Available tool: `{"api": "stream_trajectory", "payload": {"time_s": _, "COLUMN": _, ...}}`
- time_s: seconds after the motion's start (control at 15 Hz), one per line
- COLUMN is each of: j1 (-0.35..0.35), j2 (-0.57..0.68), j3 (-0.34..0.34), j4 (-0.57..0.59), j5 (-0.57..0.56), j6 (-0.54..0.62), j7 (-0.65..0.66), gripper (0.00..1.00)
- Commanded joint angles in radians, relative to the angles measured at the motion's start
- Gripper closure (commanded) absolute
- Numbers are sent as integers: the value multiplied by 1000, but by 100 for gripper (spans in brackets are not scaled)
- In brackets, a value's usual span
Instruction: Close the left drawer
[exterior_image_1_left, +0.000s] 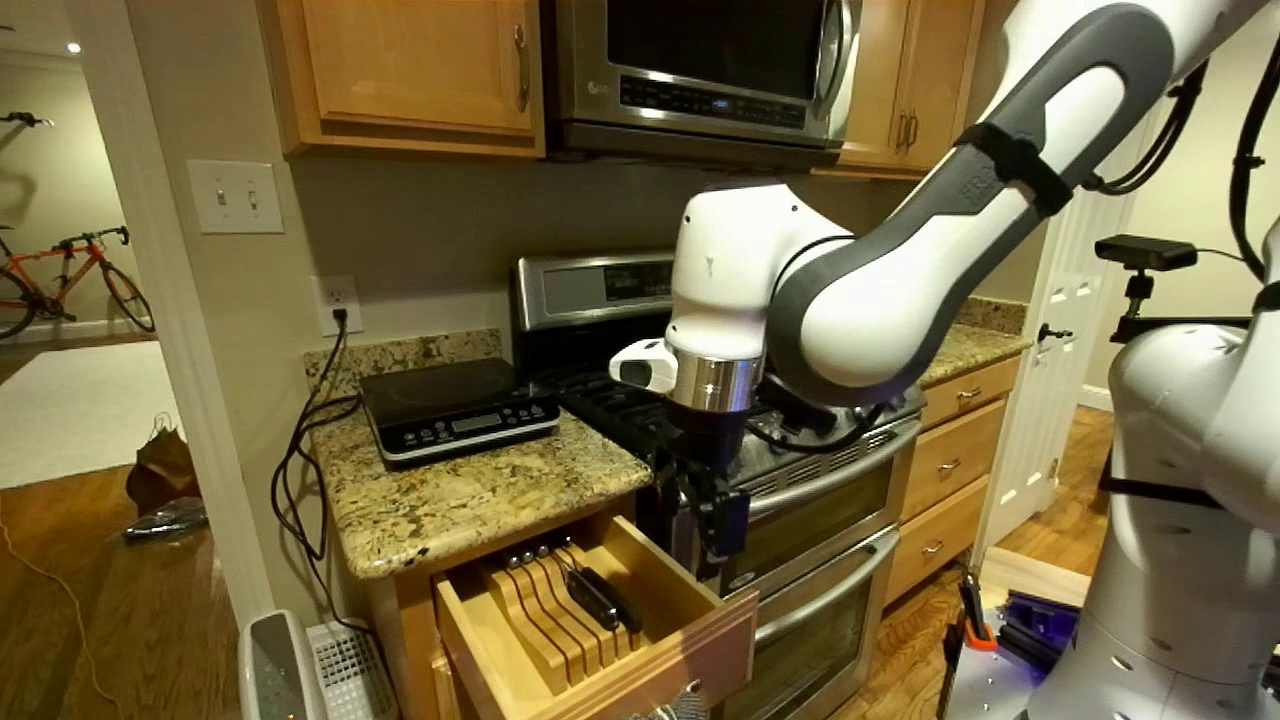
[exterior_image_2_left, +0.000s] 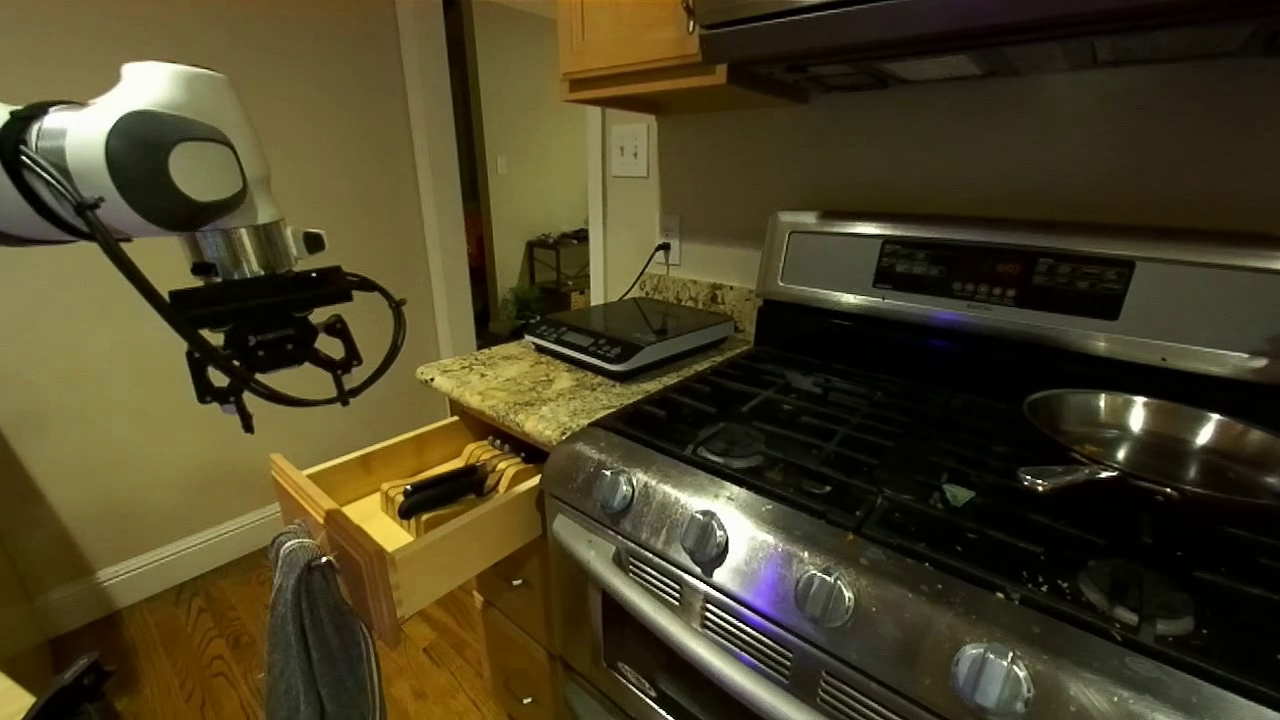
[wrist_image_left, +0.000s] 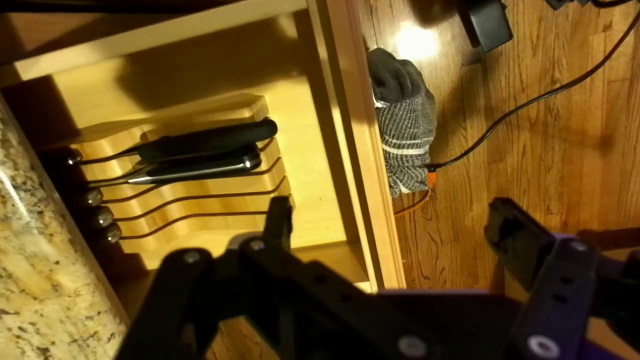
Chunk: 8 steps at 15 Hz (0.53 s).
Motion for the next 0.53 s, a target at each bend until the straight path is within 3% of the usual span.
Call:
{"api": "stream_trajectory", "payload": {"time_s": 0.0, "j1": 9, "j2": 36, "j3": 51, "j4": -22, "j5": -47, "j6": 97, "j7": 103, "gripper": 0}}
{"api": "stream_trajectory", "payload": {"time_s": 0.27, "j1": 24, "j2": 82, "j3": 88, "j4": -12, "j5": -69, "j6": 119, "j7": 133, "gripper": 0}}
{"api": "stream_trajectory", "payload": {"time_s": 0.47, "j1": 26, "j2": 80, "j3": 74, "j4": 0, "j5": -49, "j6": 88, "j7": 106, "gripper": 0}}
